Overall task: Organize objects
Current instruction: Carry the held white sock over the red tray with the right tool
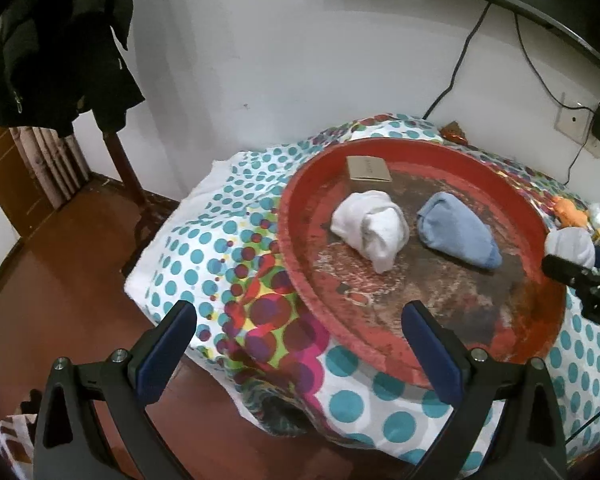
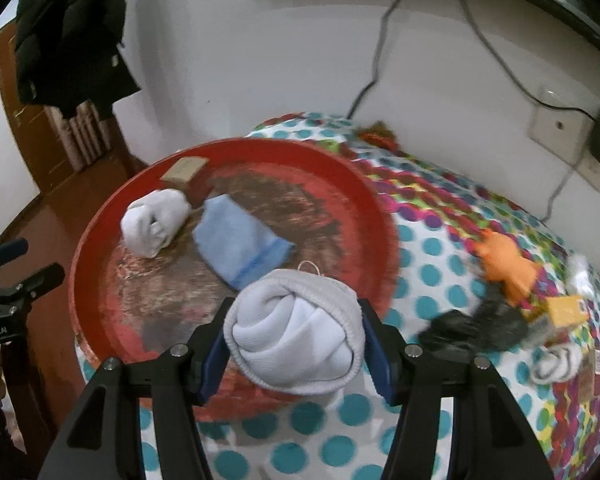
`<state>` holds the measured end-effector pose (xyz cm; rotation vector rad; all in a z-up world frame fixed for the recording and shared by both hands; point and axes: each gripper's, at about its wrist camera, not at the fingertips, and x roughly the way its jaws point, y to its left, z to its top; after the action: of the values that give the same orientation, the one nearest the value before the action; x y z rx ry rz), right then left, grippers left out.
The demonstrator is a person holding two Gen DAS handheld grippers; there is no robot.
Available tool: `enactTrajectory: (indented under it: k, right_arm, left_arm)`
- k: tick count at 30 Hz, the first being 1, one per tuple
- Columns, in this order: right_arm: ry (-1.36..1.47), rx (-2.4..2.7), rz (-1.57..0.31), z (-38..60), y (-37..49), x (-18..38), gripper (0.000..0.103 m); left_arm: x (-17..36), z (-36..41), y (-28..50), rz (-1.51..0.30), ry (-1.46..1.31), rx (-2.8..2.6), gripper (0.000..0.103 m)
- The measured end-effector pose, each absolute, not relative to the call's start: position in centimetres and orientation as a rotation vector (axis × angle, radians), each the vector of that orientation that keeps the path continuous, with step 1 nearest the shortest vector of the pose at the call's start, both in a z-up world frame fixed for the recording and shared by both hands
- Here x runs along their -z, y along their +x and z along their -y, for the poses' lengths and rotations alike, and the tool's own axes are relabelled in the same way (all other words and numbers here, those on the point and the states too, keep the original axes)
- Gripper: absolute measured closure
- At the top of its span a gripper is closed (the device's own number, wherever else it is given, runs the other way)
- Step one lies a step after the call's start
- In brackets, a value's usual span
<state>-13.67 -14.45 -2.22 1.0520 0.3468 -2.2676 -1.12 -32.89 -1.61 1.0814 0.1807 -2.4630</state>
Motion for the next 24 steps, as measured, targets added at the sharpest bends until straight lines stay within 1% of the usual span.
enactTrajectory:
  k: [13,24]
  right_arm:
    - [1.072,2.157,-0.43,20.0,-12.3,4.2,0.043]
    - [1.106,2.102,-0.46,22.0,-11.7,5.8,0.043]
  left_arm:
    - [2.0,34.6,-0.7,-0.221,1.092,2.425,0.001]
    - [2.4,34.8,-0.9,-0.234,1.106,2.42,0.0]
